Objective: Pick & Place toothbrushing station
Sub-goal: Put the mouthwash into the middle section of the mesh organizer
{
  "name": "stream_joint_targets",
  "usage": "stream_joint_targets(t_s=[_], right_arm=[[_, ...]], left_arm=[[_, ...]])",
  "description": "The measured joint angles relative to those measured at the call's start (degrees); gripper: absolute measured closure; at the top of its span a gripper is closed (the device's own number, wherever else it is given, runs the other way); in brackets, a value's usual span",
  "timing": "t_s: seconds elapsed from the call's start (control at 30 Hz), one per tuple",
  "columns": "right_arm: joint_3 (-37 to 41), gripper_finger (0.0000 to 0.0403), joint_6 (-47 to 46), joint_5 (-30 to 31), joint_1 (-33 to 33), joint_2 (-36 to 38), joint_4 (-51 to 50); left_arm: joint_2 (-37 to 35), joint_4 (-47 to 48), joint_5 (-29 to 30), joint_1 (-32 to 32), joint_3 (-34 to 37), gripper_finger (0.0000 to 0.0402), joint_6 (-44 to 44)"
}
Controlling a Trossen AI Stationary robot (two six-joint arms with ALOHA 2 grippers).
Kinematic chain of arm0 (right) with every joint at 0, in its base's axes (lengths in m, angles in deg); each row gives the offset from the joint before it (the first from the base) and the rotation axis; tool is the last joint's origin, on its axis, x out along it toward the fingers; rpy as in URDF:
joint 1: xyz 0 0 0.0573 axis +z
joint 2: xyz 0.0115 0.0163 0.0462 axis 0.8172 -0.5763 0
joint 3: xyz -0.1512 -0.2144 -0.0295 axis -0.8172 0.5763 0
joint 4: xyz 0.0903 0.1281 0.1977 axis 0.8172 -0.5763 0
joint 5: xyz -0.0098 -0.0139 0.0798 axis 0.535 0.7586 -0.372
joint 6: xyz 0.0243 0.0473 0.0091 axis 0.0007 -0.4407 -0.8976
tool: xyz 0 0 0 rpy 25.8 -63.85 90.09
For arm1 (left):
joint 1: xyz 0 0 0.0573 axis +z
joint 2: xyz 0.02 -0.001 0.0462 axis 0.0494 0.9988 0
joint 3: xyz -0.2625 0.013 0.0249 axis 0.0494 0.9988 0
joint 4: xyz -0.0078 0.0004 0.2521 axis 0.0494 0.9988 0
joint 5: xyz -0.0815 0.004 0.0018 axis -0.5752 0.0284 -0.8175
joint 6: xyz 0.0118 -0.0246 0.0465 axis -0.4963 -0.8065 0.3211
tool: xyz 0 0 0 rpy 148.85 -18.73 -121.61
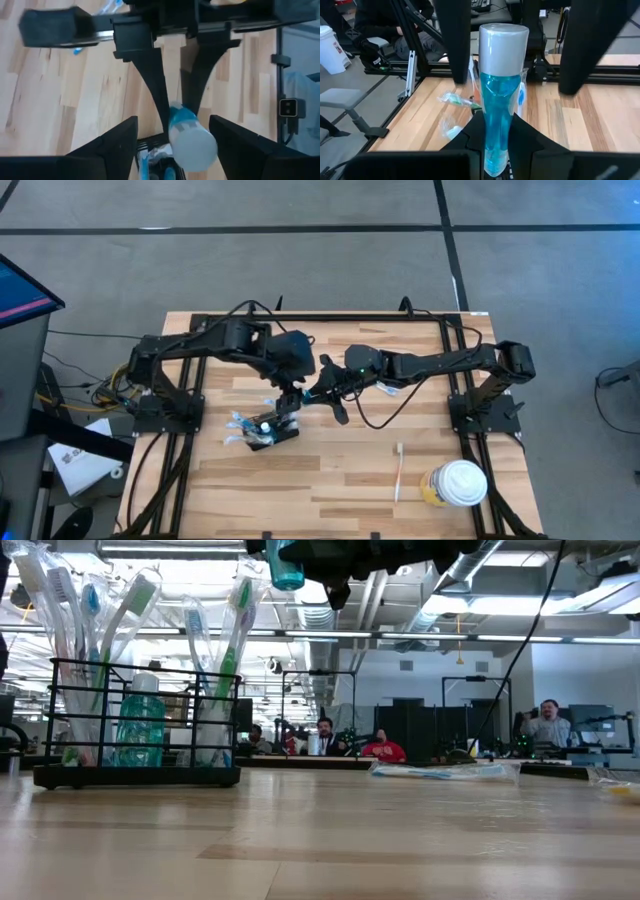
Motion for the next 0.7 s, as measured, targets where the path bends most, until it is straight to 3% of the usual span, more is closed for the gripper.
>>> stream_joint_targets(t_s=[0.37,0.7], right_arm=[[0.04,0.0362,0.0,0.0,0.0,0.0,-0.35],[0.04,0.0362,0.02,0.02,0.0,0.02,-0.44]], left_arm=[[2.92,0.56,-0.13,0.0,0.01,0.0177,0.13],[2.85,0.44,-0.2,-0.02,0.01,0.0256,0.15]])
